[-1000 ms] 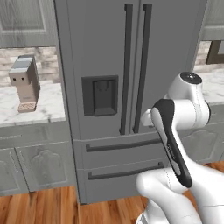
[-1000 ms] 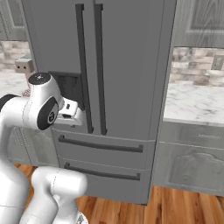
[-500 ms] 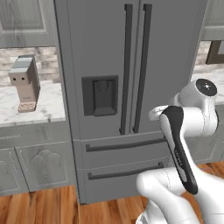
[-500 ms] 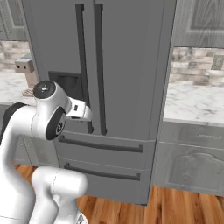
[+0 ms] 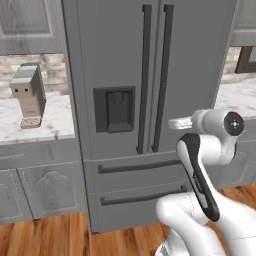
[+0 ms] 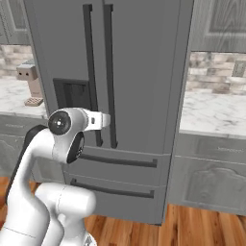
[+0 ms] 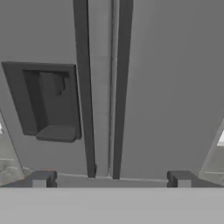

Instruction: Take the donut and cupcake from the fridge and place them on the empty tray on the dining counter.

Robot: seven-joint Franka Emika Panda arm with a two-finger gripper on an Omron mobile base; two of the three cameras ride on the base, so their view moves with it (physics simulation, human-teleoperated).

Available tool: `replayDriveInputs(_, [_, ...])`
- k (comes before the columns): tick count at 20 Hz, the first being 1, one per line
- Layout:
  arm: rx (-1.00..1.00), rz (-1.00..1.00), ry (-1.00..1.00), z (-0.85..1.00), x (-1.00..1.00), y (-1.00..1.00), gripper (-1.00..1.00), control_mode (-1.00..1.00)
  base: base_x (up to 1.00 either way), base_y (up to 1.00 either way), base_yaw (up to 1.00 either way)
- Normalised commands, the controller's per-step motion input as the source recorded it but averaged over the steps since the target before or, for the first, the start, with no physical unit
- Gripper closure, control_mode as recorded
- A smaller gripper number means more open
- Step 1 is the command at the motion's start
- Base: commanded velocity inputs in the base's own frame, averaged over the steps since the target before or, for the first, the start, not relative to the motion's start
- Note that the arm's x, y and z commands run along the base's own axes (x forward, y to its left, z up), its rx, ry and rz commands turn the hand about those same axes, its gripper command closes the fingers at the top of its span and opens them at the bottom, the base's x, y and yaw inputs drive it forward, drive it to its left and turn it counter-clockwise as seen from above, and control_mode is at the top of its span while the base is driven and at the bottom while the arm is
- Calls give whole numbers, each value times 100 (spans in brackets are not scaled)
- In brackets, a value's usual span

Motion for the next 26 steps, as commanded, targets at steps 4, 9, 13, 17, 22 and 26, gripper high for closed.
replayDriveInputs(4, [0, 0, -12, 45, 60, -17, -100, -100, 0, 0, 0])
replayDriveInputs(9, [0, 0, -6, 39, 60, -7, -100, -100, 0, 0, 0])
replayDriveInputs(13, [0, 0, -10, 20, 54, 0, -100, -100, 0, 0, 0])
replayDriveInputs(17, [0, 0, -7, 2, 67, -8, -100, -100, 0, 0, 0])
replayDriveInputs(22, [0, 0, -1, 0, 64, -26, -100, -100, 0, 0, 0])
replayDriveInputs(26, [0, 0, 0, 0, 65, -8, -100, -100, 0, 0, 0])
